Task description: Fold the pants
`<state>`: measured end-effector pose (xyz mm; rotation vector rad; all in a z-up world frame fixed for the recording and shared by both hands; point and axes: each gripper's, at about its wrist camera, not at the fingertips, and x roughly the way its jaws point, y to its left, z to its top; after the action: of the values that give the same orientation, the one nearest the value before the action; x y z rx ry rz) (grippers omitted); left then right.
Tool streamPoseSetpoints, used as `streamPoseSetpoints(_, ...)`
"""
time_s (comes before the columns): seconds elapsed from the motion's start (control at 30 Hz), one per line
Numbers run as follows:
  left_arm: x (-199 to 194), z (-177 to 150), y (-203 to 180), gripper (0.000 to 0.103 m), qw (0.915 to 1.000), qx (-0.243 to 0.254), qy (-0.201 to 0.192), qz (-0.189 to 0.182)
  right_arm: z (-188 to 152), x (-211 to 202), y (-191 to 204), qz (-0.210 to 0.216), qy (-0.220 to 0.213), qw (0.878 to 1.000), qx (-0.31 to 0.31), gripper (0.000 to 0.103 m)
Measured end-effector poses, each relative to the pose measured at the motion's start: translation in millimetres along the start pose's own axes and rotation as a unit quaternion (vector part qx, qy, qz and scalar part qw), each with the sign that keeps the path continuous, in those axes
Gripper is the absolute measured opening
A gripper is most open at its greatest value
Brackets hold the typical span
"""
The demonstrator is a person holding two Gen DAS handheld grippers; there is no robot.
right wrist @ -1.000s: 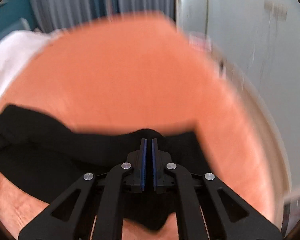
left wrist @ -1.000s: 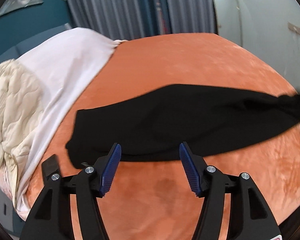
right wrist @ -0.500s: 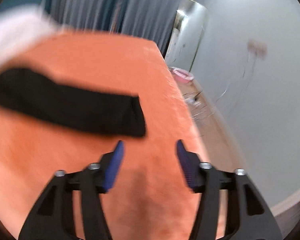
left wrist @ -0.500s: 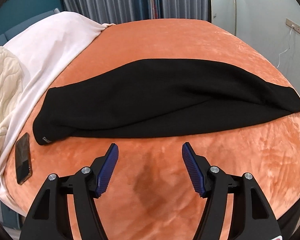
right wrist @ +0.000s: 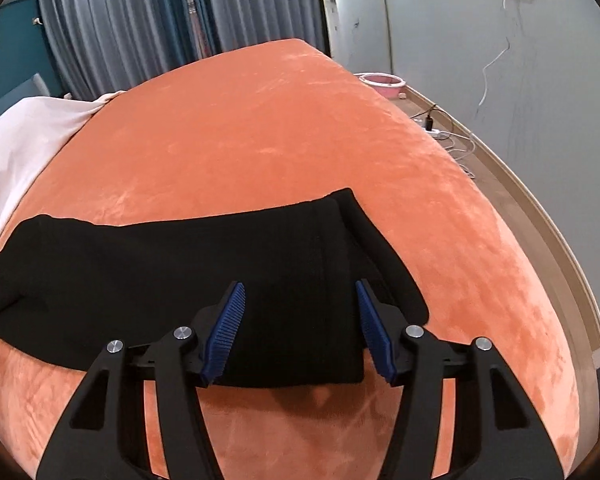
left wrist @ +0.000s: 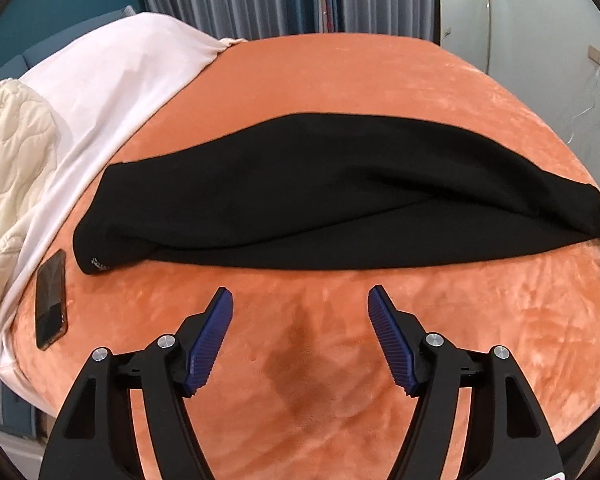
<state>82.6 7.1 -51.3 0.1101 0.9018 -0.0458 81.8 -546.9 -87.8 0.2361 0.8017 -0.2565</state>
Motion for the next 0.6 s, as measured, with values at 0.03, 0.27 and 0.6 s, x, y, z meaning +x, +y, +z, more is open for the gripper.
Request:
streamPoseSetpoints(0.03, 2, 0, -2, 0.067, 1.0000, -0.004, 0.002, 0.000, 0, 0, -1, -0.008, 0.000, 1.000, 0.000, 0.055)
streamPoseSetpoints(0.27, 5, 2, -24, 0.067, 1.0000, 0.000, 0.005, 0.002, 13, 6, -7, -0.064, -0.009, 0.998, -0.017, 0.055)
streamPoseSetpoints(0.6, 5, 2, -55, 0.067, 0.9995, 0.030, 0.002, 0.013, 12, 9, 0, -0.100, -0.012, 0.993, -0.058, 0.054)
